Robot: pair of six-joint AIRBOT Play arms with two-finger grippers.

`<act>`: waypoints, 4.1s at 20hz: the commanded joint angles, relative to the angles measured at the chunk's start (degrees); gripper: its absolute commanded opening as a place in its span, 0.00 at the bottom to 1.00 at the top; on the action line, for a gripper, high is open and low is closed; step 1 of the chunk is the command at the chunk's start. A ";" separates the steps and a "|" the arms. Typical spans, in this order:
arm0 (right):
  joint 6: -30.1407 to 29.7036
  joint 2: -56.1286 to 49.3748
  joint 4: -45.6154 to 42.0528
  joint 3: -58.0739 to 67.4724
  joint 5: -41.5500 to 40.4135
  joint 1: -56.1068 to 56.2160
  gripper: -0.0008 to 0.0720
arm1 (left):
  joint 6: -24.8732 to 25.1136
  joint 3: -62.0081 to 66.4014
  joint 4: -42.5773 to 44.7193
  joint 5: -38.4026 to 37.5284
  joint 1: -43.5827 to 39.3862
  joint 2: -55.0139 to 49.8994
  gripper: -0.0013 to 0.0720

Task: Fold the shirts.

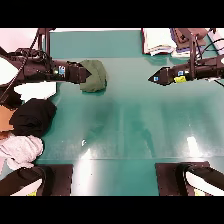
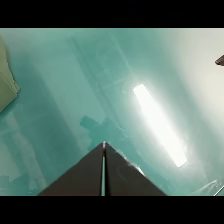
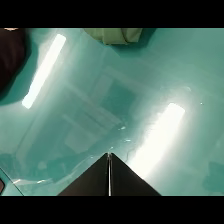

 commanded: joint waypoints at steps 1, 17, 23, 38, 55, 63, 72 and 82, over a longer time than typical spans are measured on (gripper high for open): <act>0.02 -0.02 0.00 0.04 0.02 0.07 0.03 | 0.00 0.00 0.00 0.00 0.00 -0.02 0.05; 0.02 -0.02 0.00 0.02 -2.43 0.07 0.03 | -7.74 -0.02 16.52 13.94 2.91 -2.43 0.79; 0.04 -0.02 0.46 0.04 -3.41 0.07 0.04 | -9.57 0.00 16.02 13.86 13.03 -20.04 0.79; 0.04 0.13 0.50 0.22 -3.37 0.07 0.03 | -0.15 10.16 0.02 11.10 13.88 -38.84 0.05; 3.76 0.11 0.04 33.70 1.36 -8.94 0.04 | 9.92 17.59 3.69 -3.65 -11.21 -11.89 0.08; 3.78 0.22 0.42 31.21 5.27 -8.96 0.04 | 2.10 17.07 7.85 -2.12 -0.72 -13.84 0.79; 3.78 0.22 0.48 21.86 3.65 -4.83 0.04 | 2.25 -4.15 0.57 -3.69 18.88 -23.82 0.79; 3.76 0.13 0.46 19.91 3.69 -4.83 0.03 | 5.03 -5.53 -12.92 -3.23 18.80 -36.06 0.79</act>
